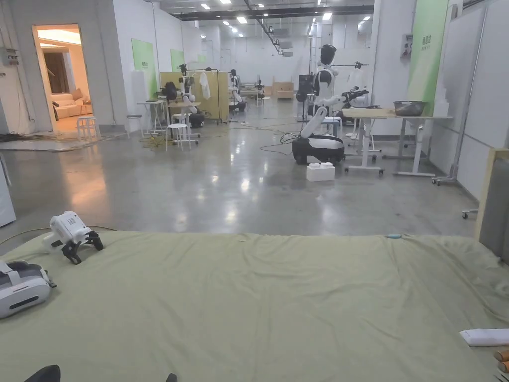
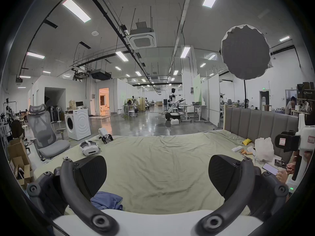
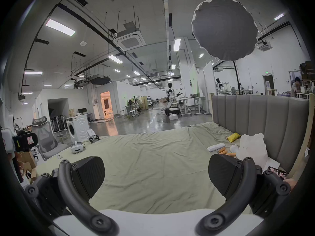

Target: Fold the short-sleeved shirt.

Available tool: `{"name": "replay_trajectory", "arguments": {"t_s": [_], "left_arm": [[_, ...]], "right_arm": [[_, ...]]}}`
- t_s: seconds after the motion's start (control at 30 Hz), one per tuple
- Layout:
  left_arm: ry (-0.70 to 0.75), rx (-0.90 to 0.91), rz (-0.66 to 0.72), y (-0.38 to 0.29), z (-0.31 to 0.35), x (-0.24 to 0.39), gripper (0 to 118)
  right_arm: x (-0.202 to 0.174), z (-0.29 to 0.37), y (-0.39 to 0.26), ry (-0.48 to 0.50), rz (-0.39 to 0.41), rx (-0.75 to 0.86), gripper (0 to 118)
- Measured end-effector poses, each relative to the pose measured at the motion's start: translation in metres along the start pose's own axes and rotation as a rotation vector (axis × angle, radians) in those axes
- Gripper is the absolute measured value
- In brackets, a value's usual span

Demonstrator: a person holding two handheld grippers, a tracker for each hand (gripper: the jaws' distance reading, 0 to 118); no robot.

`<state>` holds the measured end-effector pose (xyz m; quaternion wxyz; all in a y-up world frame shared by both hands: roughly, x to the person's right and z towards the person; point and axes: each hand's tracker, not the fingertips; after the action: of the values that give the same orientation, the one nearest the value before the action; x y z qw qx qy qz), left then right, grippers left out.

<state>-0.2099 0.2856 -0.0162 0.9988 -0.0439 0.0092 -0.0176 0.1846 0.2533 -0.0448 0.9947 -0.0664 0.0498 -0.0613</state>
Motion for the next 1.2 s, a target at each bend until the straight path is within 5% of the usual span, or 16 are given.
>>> {"name": "replay_trajectory", "arguments": {"t_s": [0.3,0.53,1.0,1.2], "left_arm": [[-0.005,0.014,0.013,0.006,0.0,-0.001,118],[-0.005,0.003,0.021,0.005,-0.001,-0.001,118],[-0.016,-0.017,0.037,0.006,-0.003,0.001,118],[-0.042,-0.04,0.059,0.005,-0.006,0.001,118]], "right_arm": [[-0.005,-0.001,0.008,-0.022,-0.06,-0.04,118],[-0.011,-0.002,0.005,-0.018,0.009,-0.045,118],[-0.015,-0.002,0.01,0.012,-0.003,-0.058,118],[-0.038,0.003,0.025,-0.118,-0.088,-0.219,118]]}}
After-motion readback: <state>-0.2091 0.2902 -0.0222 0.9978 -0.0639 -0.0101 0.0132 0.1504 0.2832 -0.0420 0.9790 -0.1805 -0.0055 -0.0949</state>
